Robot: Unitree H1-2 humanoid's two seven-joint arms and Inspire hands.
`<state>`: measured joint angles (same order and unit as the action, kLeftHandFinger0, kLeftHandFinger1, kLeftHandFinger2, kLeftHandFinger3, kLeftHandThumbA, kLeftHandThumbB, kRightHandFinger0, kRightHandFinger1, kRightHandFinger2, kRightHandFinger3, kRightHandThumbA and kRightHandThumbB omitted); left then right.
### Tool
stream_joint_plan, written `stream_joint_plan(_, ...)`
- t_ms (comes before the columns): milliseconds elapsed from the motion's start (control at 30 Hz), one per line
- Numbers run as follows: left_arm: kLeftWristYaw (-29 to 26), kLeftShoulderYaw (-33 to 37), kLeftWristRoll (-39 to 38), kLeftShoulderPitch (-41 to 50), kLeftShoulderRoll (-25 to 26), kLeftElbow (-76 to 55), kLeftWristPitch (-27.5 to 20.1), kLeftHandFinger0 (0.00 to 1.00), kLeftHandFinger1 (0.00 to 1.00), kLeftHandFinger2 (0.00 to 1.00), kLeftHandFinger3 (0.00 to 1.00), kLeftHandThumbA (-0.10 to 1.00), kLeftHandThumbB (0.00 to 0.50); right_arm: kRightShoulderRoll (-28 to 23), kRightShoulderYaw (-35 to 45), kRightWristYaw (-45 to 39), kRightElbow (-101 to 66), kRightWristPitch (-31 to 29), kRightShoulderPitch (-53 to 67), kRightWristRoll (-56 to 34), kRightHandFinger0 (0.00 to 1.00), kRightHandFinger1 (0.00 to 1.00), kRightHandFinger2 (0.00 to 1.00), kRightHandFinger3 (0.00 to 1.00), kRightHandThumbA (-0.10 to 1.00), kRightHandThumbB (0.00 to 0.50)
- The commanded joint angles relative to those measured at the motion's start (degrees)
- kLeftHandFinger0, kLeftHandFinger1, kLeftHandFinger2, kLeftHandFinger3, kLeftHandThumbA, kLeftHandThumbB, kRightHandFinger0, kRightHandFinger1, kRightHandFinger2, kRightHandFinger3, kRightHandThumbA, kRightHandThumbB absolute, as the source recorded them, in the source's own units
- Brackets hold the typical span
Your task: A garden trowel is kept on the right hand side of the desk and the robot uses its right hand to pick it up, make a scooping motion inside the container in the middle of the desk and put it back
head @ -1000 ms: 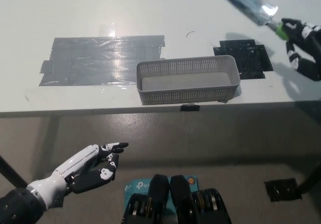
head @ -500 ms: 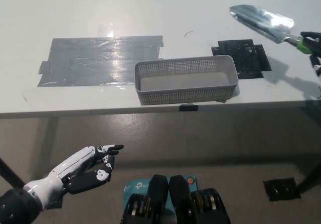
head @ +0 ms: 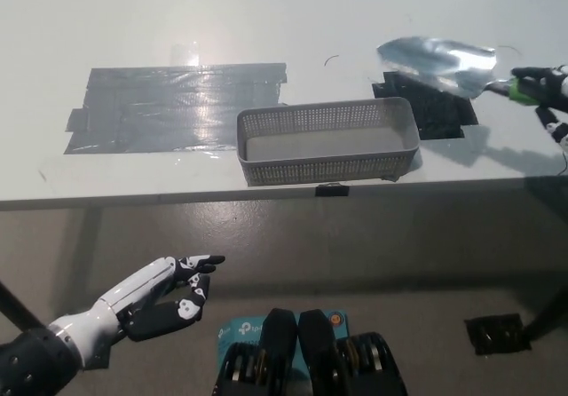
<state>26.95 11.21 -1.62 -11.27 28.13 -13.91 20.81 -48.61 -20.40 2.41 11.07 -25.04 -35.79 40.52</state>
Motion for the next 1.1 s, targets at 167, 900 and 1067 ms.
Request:
stream_joint_plan(167, 1.2, 0.1, 1.5, -2.0, 2.1, -1.6, -1.2, 1.00, 1.00, 1.00, 1.00, 0.78, 0.117, -4.8, -3.5, 6.9, -2.8, -1.9, -1.9, 2.1, 0.00, 0.10, 0.49, 0.42, -0.10, 0.205)
stream_joint_plan(900, 1.6, 1.3, 2.3, -3.3, 2.5, -2.9, 0.2, 1.00, 1.00, 1.00, 1.00, 0.86, 0.132, -9.0, -17.8, 10.8, 12.3, -1.9, -17.9, 8.6, 0.00, 0.20, 0.60, 0.23, -0.10, 0.075)
stream_joint_plan(1067, 1.5, 1.1, 1.9, -3.2, 2.2, -3.0, -0.1, 1.00, 1.00, 1.00, 1.00, 0.83, 0.117, -8.3, -24.1, 18.5, 10.2, -1.9, -22.5, 9.4, 0.00, 0.00, 0.20, 0.40, -0.10, 0.144)
